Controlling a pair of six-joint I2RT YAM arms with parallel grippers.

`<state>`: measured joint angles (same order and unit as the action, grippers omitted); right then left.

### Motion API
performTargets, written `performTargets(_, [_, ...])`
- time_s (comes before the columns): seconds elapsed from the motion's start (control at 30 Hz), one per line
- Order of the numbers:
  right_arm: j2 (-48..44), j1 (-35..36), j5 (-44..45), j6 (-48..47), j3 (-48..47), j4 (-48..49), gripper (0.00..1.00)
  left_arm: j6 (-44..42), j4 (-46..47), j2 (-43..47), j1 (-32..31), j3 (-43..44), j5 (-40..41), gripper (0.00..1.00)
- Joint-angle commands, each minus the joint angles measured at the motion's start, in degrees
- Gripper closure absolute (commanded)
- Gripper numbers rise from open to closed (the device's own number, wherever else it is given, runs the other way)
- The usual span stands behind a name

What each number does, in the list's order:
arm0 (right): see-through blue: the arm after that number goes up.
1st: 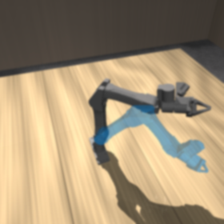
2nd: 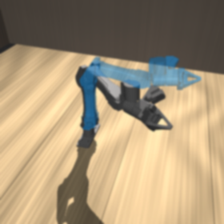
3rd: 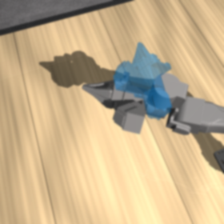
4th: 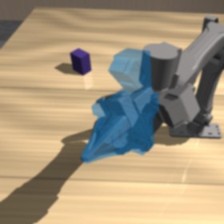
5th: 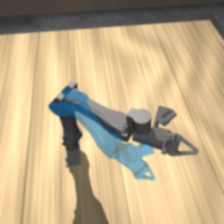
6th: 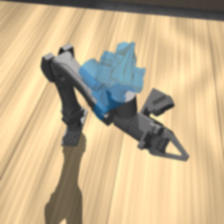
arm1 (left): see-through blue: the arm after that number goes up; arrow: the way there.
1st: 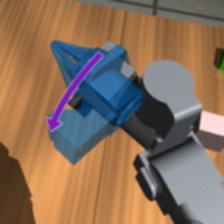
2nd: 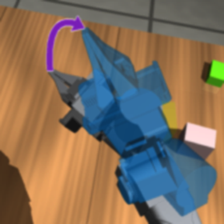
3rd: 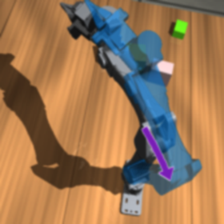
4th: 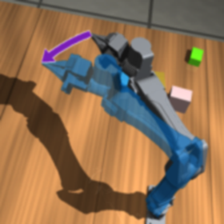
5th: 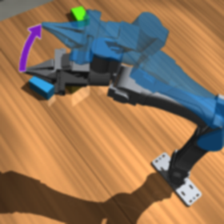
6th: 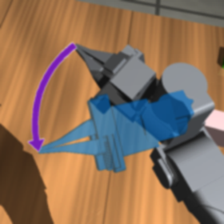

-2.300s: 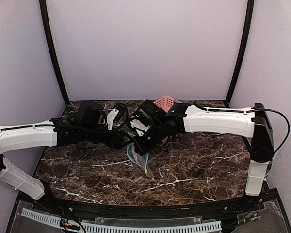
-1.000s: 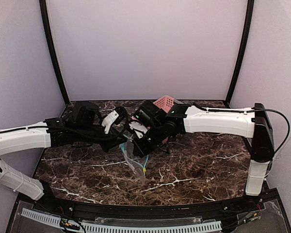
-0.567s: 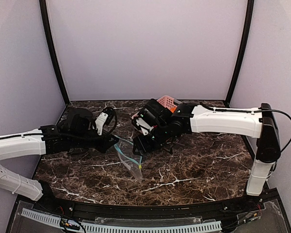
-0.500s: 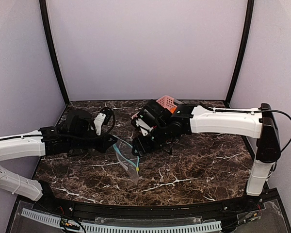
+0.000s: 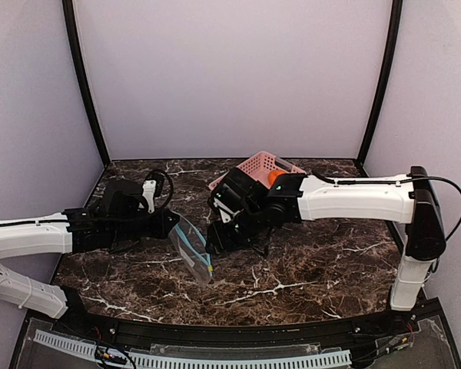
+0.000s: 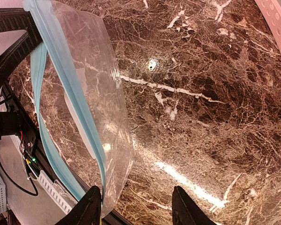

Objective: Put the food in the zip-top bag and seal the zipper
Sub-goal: Open the zipper food storage bag at the center of the board.

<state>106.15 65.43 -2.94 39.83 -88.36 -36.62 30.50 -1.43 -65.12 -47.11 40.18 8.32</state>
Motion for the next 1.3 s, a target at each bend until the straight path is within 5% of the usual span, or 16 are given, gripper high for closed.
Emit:
performTargets(0.0, [1.4,0.7,0.7,1.7,0.6,3.1,0.51,2.7,3.2,1.2,0.0,-1.9,0.9,0.99])
performTargets(0.4, [4.5,1.2,1.0,1.0,-0.7,4.2,0.53,4.4,3.9,1.4,0.0,-2.7,0.5,0.99])
performTargets(0.47, [4.9,1.3,1.0,1.3,-0.5,4.5,0.61,4.5,3.9,1.6,0.0,-2.7,0.4,0.99])
performTargets(0.63, [3.4,1.5,2.7,0.9,0.3,4.7,1.0,4.3,3.3,2.8,0.0,-3.4,0.0,0.99])
performTargets(0.93, [-1.3,0.9,5.9,-7.6,2.2,4.1,1.0,-0.4,-2.4,6.2,0.1,-3.3,-7.2,0.99])
performTargets(1.13, [-2.3,0.3,5.0,-12.2,2.5,1.9,1.0,-3.2,-7.1,8.8,0.1,-2.4,-12.5,0.83])
performTargets(1.27, [-2.5,0.3,4.6,-14.6,1.9,0.2,1.0,-4.9,-11.7,9.5,0.1,0.9,-15.1,0.59])
